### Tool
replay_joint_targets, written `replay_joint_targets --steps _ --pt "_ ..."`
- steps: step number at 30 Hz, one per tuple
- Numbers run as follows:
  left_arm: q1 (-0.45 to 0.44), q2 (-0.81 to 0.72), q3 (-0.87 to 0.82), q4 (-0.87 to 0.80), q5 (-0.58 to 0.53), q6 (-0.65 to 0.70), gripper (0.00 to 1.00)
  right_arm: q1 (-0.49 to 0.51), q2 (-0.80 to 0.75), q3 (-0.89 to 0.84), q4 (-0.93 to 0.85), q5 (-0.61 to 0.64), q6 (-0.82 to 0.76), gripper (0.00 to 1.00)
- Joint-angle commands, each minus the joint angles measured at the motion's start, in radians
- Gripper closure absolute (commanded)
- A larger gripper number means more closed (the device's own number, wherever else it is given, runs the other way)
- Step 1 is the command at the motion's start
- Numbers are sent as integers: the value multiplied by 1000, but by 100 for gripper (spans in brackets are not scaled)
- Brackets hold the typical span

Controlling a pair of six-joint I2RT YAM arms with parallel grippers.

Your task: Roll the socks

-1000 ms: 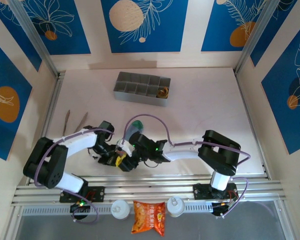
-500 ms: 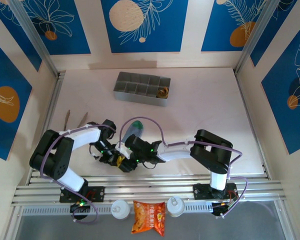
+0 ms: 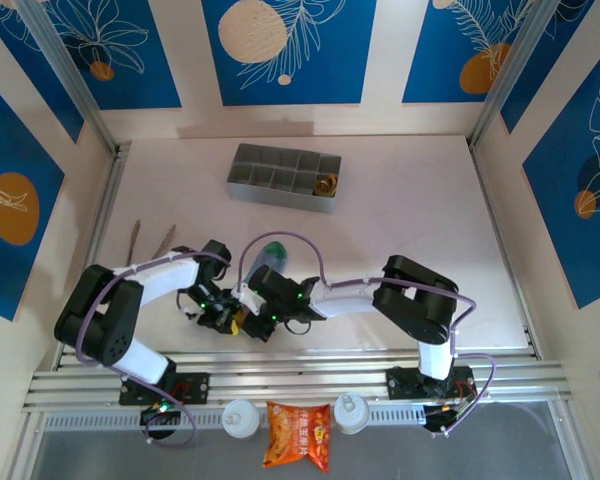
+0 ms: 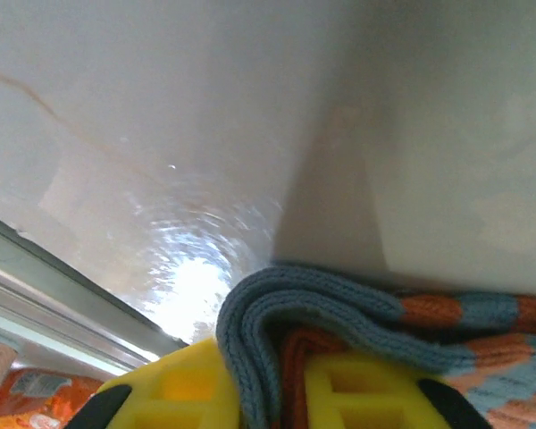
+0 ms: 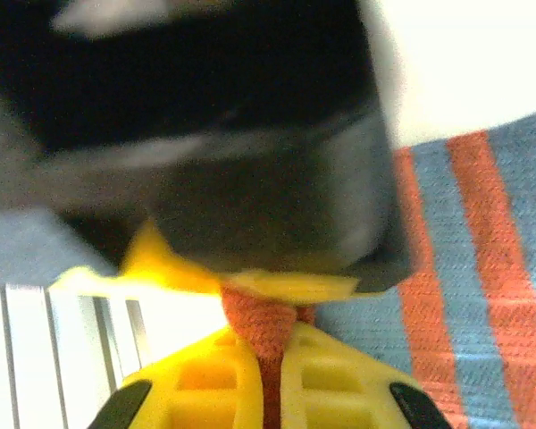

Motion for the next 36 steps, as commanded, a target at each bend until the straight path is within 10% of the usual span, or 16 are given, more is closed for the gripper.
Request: replay_joint_targets --steps 1,4,8,21,36 --pt "-23 -101 -37 12 -189 -21 52 -47 107 5 -127 -106 77 100" --pt "-23 -230 -38 1 -238 -15 22 -72 153 2 -154 -163 107 100" --pt "-23 -397 -56 -35 -324 19 16 -97 189 9 -178 -198 129 100" --pt "-45 -545 -265 277 -296 120 70 -122 272 114 -325 -214 153 100" --pt "-103 -406 -288 273 -307 177 65 -157 297 131 -325 -247 159 100"
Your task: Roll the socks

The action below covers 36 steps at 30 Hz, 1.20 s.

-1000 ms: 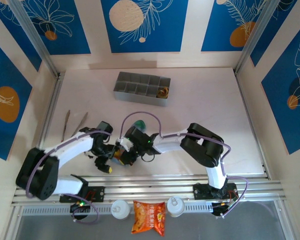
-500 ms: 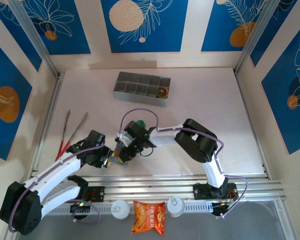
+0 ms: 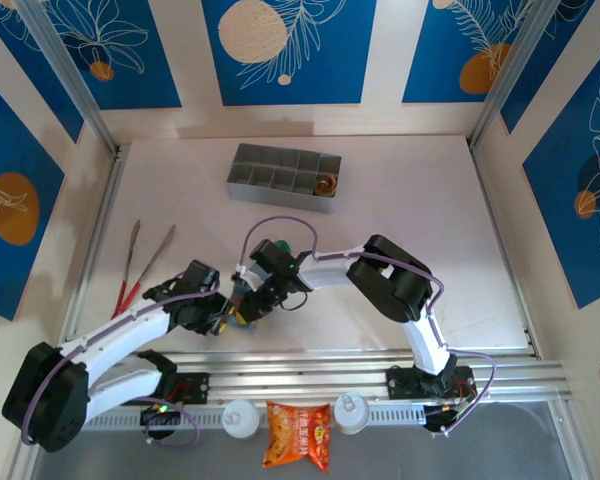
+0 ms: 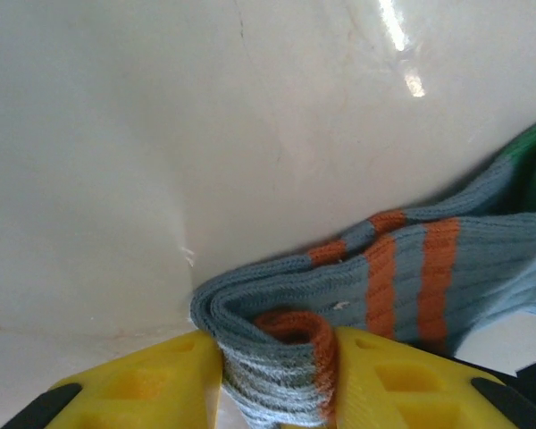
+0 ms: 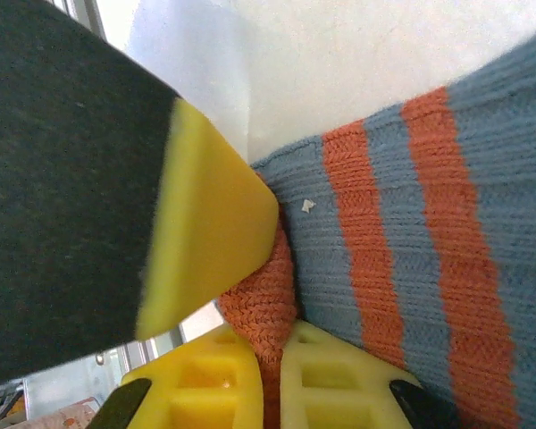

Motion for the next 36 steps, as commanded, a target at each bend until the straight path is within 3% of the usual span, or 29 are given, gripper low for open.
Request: replay_joint_targets --steps 1,3,6,8,16,20,27,32,36 --pt "-24 74 -20 -28 -3 29 67 -4 100 -56 -202 149 -8 100" --pt "-30 148 -11 -41 12 38 71 -2 96 -47 -208 157 -30 100" --pt "-33 273 30 -132 37 49 93 13 78 -36 -213 192 -81 100" --pt "-37 350 60 -187 55 54 100 22 47 -52 -185 223 -112 95" --pt "-49 535 191 -397 68 12 100 48 -224 -302 170 403 -240 58" --pt "-48 595 255 -433 60 -3 100 89 -359 -419 300 528 -372 53" --pt "-51 701 404 -503 26 23 100 223 -466 -481 303 833 -605 45" --pt "-55 733 462 -532 14 32 100 301 -464 -449 288 939 -744 45" --pt "-55 754 483 -535 14 38 100 332 -413 -402 278 951 -842 45"
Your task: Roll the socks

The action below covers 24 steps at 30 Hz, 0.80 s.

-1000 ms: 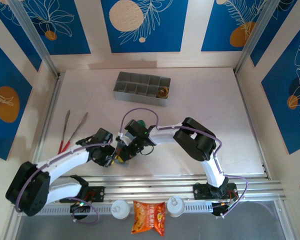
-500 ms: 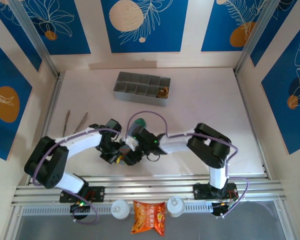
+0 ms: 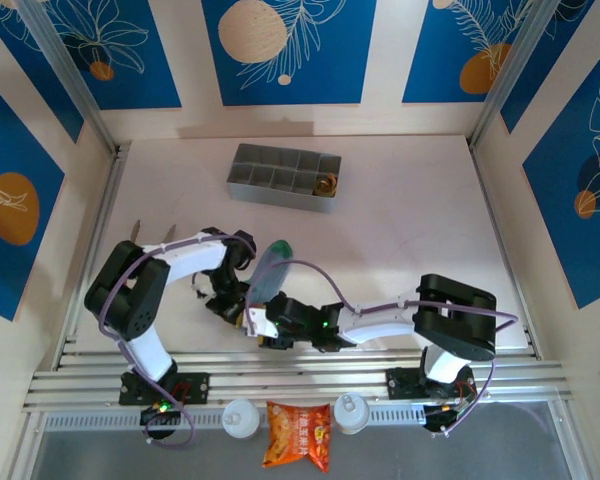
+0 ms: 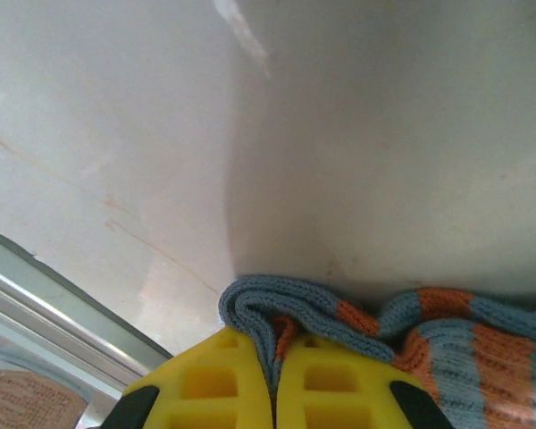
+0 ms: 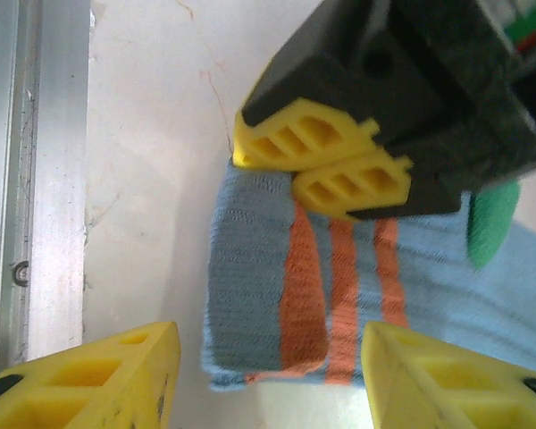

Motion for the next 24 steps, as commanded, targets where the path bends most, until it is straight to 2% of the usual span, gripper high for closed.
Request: replay_joint_targets --steps 1,7,14,18,24 --pt "-19 80 -42 -40 -119 9 100 22 42 61 13 75 -143 46" --pt "-18 101 -17 -23 -112 3 100 50 93 118 -28 52 -180 53" --pt "-19 116 -2 3 -102 -6 100 62 131 124 -100 63 -91 60" --pt "-19 116 7 10 -99 -4 100 44 172 125 -117 105 -20 69" --pt "-19 65 17 8 -111 -5 100 16 208 154 -202 95 93 90"
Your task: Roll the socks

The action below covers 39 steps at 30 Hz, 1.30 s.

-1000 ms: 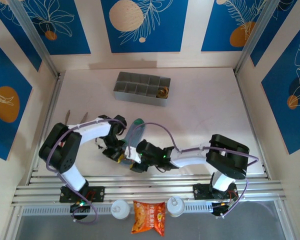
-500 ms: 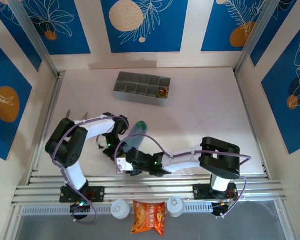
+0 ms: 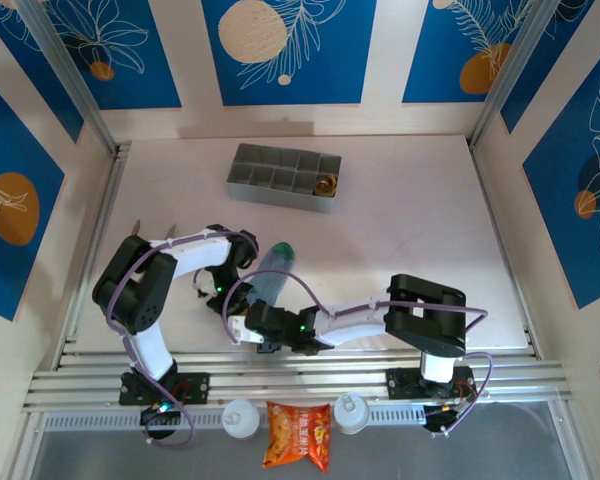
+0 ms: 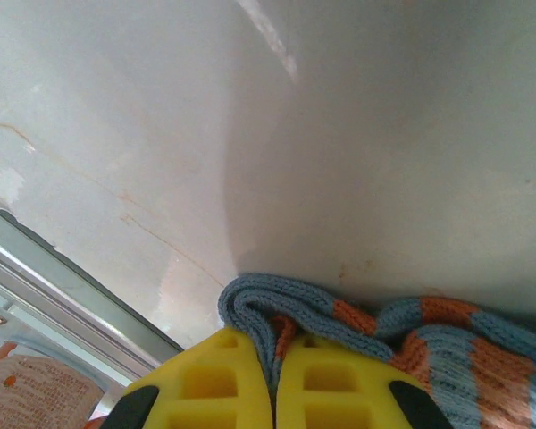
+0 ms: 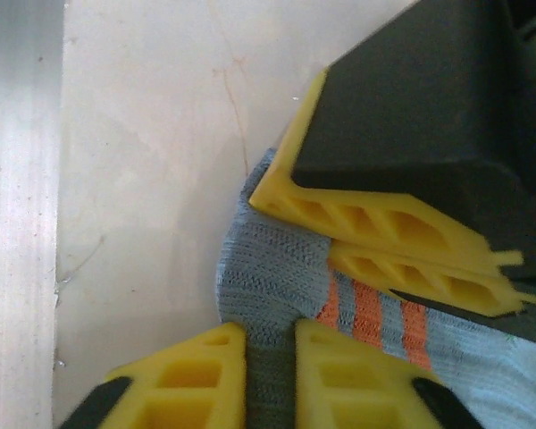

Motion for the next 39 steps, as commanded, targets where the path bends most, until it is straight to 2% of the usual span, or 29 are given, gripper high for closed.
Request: replay_joint_targets --steps 1,2,4,10,12,14,15,21,26,32,39 --pt "-16 5 -25 52 -114 -19 100 -28 54 7 -124 6 118 94" --pt "-16 -17 -24 53 -116 -23 100 -32 55 8 -147 -7 151 98" --pt "-15 -68 -29 64 -117 -35 90 -35 55 2 -184 -36 213 100" --pt "-4 -232 -78 120 -121 -88 53 -52 71 -53 -205 -178 393 100" --pt "4 -282 -84 128 -138 -96 36 -69 80 -82 -176 -248 435 100" --pt "14 -321 -86 132 -159 -95 26 -79 88 -104 -147 -288 461 100" --pt "18 -340 -92 146 -162 -90 24 -86 92 -116 -131 -315 475 100" --pt "24 -453 -163 242 -147 -59 26 -161 110 -182 -35 -475 567 100" --pt "17 -516 -258 348 -107 -51 36 -248 145 -232 51 -630 652 100" --pt "-15 -476 -302 404 -79 -35 45 -321 184 -270 107 -744 706 100" --pt "-46 -437 -354 476 -101 -52 46 -400 226 -289 146 -817 784 100"
